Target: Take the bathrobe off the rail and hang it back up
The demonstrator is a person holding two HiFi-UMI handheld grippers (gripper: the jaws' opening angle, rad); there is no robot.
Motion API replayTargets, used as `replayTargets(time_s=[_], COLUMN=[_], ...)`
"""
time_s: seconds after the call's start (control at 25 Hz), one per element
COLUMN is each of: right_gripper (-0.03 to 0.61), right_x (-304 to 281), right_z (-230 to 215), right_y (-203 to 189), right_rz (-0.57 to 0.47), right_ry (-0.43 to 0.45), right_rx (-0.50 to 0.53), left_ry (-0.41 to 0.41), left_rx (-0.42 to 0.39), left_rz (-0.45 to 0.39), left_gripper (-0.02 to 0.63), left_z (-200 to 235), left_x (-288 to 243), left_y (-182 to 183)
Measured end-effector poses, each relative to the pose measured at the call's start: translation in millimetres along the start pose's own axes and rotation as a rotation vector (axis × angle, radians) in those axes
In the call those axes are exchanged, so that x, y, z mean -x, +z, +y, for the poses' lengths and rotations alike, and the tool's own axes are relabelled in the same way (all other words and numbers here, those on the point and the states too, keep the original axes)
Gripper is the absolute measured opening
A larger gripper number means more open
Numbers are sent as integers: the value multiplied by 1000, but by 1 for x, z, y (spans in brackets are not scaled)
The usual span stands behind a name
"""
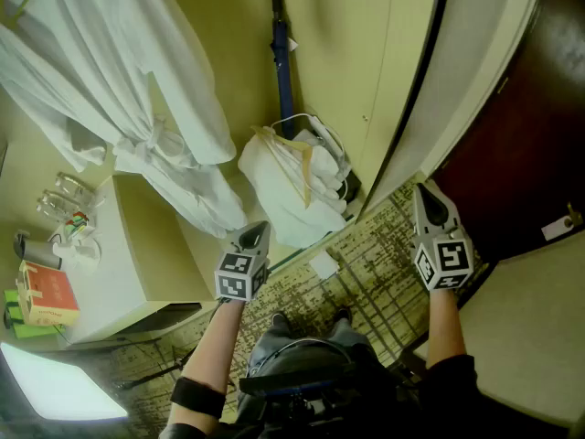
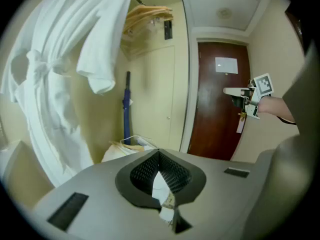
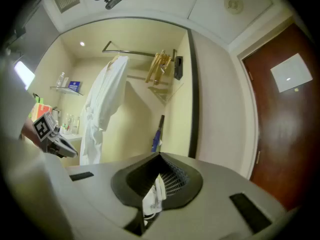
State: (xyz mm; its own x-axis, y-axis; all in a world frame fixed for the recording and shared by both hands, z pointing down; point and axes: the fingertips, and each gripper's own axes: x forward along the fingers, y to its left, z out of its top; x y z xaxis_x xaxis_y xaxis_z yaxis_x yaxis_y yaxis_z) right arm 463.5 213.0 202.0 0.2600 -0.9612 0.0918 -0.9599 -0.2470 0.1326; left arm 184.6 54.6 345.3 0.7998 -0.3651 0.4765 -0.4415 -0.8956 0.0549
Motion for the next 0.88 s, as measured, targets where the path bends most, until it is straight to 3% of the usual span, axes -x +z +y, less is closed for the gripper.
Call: replayTargets(time_s=[0.2,0.52,0.88], right_gripper=[18,18,18], right_x=[-43,-103,-116], right_z=[79,218,346], right_y=[-3,-2,-4], right_rz=[25,48,109], right_ry=[133,406,603], right_rx=[-15,-36,-20], left_ry=[110,416,619], left_rx=[28,109,160], left_rz=[-25,-79,-125], left_gripper=[0,0,0], left_z=[60,169,234], left_x=[46,164,270], left_y=[0,-11,-33])
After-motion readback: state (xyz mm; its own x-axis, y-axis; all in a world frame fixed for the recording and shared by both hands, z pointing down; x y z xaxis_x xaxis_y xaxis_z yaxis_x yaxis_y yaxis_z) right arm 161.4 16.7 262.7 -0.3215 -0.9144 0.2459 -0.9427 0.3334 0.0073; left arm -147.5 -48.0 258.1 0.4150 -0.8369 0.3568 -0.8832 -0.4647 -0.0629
